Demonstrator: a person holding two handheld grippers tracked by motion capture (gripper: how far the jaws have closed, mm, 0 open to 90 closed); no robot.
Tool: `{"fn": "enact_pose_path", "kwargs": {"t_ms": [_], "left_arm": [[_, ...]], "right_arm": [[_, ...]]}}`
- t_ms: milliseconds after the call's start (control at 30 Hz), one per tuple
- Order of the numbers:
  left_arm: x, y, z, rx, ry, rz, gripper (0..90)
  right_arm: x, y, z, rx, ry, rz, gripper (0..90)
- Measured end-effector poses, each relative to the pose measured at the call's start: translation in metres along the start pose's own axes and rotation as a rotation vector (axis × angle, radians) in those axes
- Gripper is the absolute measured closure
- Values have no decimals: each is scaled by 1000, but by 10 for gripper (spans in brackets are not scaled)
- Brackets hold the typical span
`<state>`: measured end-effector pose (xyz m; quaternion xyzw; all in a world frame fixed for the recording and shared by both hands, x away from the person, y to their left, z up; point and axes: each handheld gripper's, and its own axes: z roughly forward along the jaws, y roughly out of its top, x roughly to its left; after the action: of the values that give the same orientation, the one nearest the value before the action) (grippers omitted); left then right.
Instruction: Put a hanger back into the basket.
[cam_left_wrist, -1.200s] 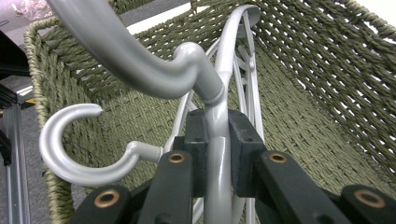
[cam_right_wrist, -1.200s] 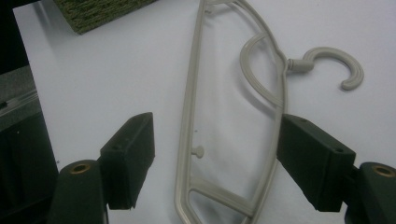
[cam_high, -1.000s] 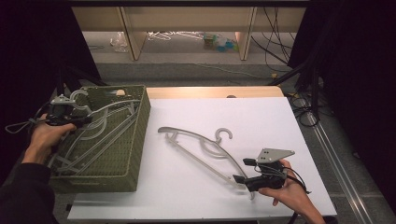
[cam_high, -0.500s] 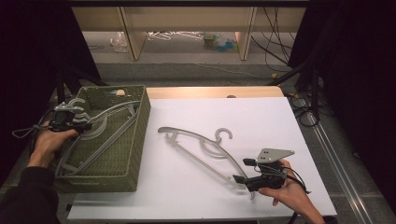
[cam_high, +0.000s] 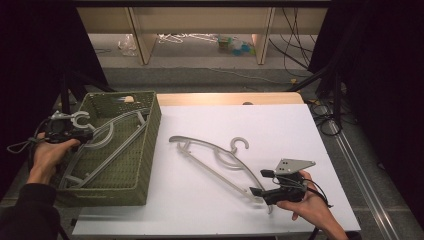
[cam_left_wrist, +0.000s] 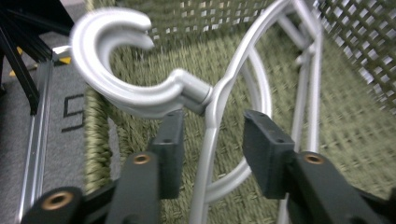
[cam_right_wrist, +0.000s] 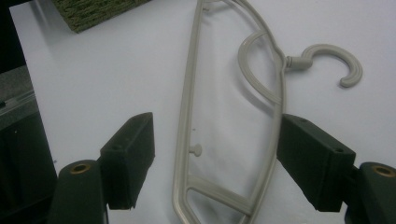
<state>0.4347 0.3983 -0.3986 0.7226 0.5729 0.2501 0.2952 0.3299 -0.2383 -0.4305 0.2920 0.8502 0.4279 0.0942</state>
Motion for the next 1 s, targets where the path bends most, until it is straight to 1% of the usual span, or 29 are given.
{"fn": "enact_pose_path", "kwargs": {"t_ms": [33, 67, 100, 133, 167, 200, 233, 300, 333, 433, 467, 500, 533, 567, 600, 633, 667, 767, 800, 833, 867, 900, 933, 967, 1000], "left_arm": [[-3, 1, -7, -33, -10, -11, 547], [-5, 2, -11, -57, -17, -22, 527], [-9, 3, -20, -72, -50, -6, 517], [-9, 3, -20, -72, -50, -6, 502], [-12, 2, -24, -85, -56, -7, 502], [-18, 2, -26, -116, -66, -28, 472], [-22, 2, -30, -127, -75, -32, 472], [-29, 2, -37, -155, -91, -34, 424], [-32, 2, -40, -166, -98, -24, 424], [-44, 1, -51, -200, -104, -17, 374], [-54, 0, -58, -225, -114, -17, 351], [-54, 0, -58, -225, -114, -17, 338], [-59, 0, -61, -232, -122, -11, 338], [-71, -3, -67, -247, -142, 4, 319], [-71, -3, -67, -247, -142, 4, 309], [-84, -5, -72, -266, -164, 13, 298], [-84, -5, -72, -266, -164, 13, 292], [-103, -9, -78, -289, -204, 30, 273], [-109, -9, -79, -288, -222, 37, 273], [-121, -11, -81, -293, -237, 52, 264], [-121, -11, -81, -293, -237, 52, 262], [-132, -12, -83, -300, -262, 59, 256], [-132, -12, -83, -300, -262, 59, 255], [-137, -12, -84, -305, -277, 66, 253], [-147, -13, -85, -307, -292, 80, 250]], "right_arm": [[0, 0, 0, 0, 0, -2, 289], [0, 0, 1, 0, 2, -5, 289], [0, 0, 0, 0, 1, -4, 289], [0, 0, 0, 0, 1, -4, 289], [0, 0, 0, -2, 0, -4, 288], [0, 0, 0, -3, -2, -4, 285], [0, 0, 0, -3, -2, -4, 285], [0, 0, 1, -3, -2, 2, 281], [0, 0, 1, -3, -2, 2, 281], [0, 0, 1, -1, -2, 12, 275], [-1, 0, 2, -2, -3, 8, 269], [-1, 0, 2, -2, -3, 8, 269], [-1, 0, 2, -2, -6, 9, 262], [-1, -1, 2, 0, -10, 21, 243], [-1, -1, 2, 0, -10, 21, 243], [-1, -1, 3, -5, -15, 20, 237], [-1, -1, 3, -5, -15, 20, 237], [-1, -2, 6, -1, -1, 23, 231], [-1, -2, 6, -1, -1, 23, 231], [-1, -2, 6, -1, -4, 28, 230], [-1, -2, 6, -1, -4, 28, 230], [-2, -2, 7, -2, -4, 28, 227], [-2, -2, 7, -2, -4, 28, 227], [-2, -3, 7, -5, -6, 28, 226], [-2, -3, 7, -6, -7, 24, 225]]}}
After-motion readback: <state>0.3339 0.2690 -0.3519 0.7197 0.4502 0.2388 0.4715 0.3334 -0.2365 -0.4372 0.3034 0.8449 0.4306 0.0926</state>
